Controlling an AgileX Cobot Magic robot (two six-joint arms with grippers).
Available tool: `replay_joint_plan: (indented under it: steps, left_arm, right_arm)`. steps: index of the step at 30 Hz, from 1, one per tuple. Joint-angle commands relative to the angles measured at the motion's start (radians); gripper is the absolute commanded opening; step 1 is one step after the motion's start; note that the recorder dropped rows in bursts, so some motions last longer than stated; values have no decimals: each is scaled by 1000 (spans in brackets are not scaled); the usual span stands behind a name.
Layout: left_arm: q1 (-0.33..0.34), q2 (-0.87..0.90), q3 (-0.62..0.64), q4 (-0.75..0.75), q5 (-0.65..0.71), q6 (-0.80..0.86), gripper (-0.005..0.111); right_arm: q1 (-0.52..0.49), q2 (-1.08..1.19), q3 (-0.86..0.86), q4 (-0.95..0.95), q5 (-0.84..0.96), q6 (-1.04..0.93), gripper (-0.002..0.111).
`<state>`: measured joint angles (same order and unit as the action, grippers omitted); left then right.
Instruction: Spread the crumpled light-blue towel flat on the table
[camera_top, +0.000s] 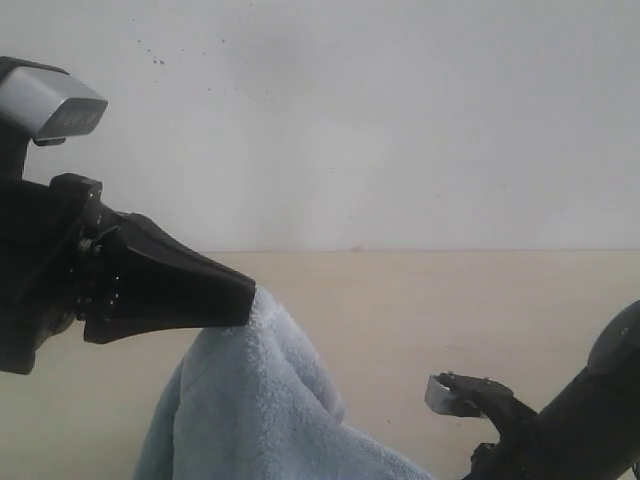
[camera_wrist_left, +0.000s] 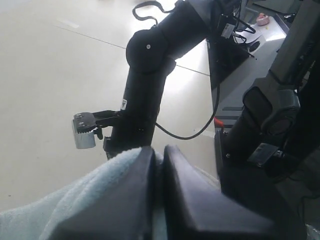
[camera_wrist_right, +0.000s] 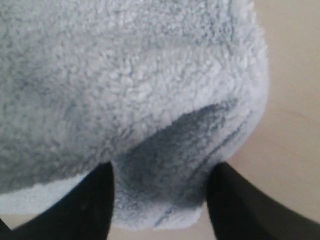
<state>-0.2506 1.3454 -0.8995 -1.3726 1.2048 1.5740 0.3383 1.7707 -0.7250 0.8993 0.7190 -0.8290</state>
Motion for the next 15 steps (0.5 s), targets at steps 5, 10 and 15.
replay_joint_plan:
  steps: [5,10,15]
  left_arm:
    - [-3,-24,5,3,-40,5,4]
    - [-3,-143,46,189,-432,-106,4]
    - [-3,-281,138,317,-896,-319,4]
  right_arm:
    - [-1,-26,-49,2,118,9,0]
    - [-37,-321,-125,-25,100,-19,0]
    - [-101,-651,-135,-222,-133,124,0]
